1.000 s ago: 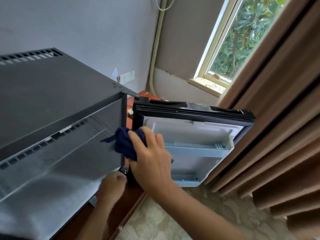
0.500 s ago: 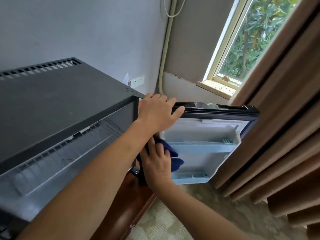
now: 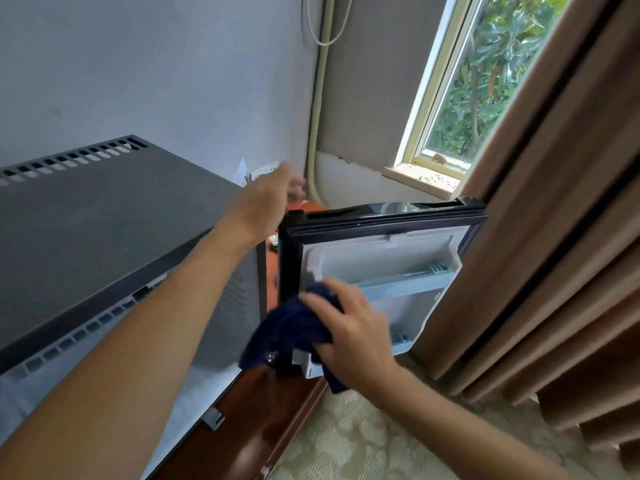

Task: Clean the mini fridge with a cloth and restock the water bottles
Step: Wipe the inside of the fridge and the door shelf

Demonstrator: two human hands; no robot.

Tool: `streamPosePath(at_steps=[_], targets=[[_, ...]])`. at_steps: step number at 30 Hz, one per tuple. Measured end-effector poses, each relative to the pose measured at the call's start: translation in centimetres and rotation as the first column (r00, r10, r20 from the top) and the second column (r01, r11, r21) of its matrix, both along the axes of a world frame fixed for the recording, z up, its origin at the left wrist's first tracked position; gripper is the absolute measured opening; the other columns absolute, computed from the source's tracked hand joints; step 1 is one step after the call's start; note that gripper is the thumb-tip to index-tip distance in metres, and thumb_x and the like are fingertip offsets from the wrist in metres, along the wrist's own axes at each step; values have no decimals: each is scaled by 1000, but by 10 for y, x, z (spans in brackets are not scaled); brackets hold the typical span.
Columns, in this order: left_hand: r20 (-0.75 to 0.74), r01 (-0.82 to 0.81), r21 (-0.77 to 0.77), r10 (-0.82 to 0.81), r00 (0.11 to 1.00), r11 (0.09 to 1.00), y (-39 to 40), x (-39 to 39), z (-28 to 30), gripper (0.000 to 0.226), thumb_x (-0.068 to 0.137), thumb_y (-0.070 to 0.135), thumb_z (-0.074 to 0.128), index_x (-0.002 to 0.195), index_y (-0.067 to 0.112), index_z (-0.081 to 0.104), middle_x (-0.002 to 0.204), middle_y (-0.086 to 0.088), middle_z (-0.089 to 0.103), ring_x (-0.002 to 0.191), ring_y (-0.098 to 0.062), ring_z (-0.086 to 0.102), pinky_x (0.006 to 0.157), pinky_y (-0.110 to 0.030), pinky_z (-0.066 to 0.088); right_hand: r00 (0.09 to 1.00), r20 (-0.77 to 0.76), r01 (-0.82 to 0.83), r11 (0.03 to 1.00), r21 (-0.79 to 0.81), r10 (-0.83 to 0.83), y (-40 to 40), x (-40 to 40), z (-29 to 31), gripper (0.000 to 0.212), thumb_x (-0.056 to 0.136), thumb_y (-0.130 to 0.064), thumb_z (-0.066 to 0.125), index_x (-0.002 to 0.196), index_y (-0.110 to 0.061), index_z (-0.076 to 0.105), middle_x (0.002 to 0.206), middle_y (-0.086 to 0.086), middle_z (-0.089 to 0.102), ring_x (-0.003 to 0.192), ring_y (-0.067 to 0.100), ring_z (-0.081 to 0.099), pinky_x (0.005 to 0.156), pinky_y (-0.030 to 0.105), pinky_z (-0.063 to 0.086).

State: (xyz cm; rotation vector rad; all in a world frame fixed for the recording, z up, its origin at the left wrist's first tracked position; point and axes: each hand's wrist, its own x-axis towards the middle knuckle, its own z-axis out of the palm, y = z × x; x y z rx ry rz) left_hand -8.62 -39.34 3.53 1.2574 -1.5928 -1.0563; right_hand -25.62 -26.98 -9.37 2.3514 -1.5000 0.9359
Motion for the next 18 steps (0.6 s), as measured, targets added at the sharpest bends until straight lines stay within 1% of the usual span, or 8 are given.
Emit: streamPosePath(at_steps=[3,5,7,9,11,14,16,18], targets=[[183,-72,14,68,981,997,-1,8,-2,66,106,55,22,111,13,72,117,-6,73,114,-23,64,107,-44,44,982,190,38,986,-162,-6,-22,10,77,52,79,-28,70,132,-26,66,137,6,58,116,28,58,80,31,48],[165,-117,74,103,981,990,1,6,-7,59,108,53,31,94,10,69,119,-22,69,113,-35,63,106,-47,45,968,249,25,991,-129,8,-48,27,102,51,78,-25,70,129,-29,67,133,0,60,114,25,59,81,33,50],[138,-129,43,122,983,991,1,6,-8,59,107,53,34,79,11,63,115,-25,68,112,-37,62,106,-47,44,965,262,18,999,-27,-10,-71,33,105,47,76,-25,66,122,-32,69,124,-5,62,103,23,63,75,35,52],[257,-96,-17,97,962,995,-2,10,-10,70,107,58,23,78,12,68,101,-13,69,110,-34,61,100,-40,43,969,201,130,989,68,-141,-88,12,99,38,77,-28,64,115,-35,71,114,-5,62,90,27,64,67,32,42],[331,-67,-52,80,940,996,-1,12,-10,74,107,57,17,91,22,81,101,4,68,107,-20,58,95,-29,35,946,124,296,954,55,-300,-97,-29,103,32,79,-29,65,110,-33,72,111,-2,61,86,32,64,67,31,34],[361,-13,-104,49,931,994,1,13,-12,68,107,55,17,107,30,81,124,10,70,116,-8,53,98,-23,28,840,118,519,848,112,-529,-102,-115,106,32,82,-27,62,112,-30,69,115,0,58,95,34,63,71,33,38],[375,-15,-141,68,924,990,3,13,-15,64,109,50,19,112,28,79,116,10,71,105,-6,54,97,-24,31,782,170,579,800,157,-599,-99,-154,98,37,81,-30,55,116,-28,68,116,1,56,96,36,63,74,36,45],[394,-18,-169,84,915,985,3,11,-19,62,109,48,21,104,27,79,101,10,74,88,-7,55,89,-28,37,735,259,592,779,205,-626,-101,-152,89,41,78,-31,51,115,-27,69,114,1,55,94,37,62,74,36,45]])
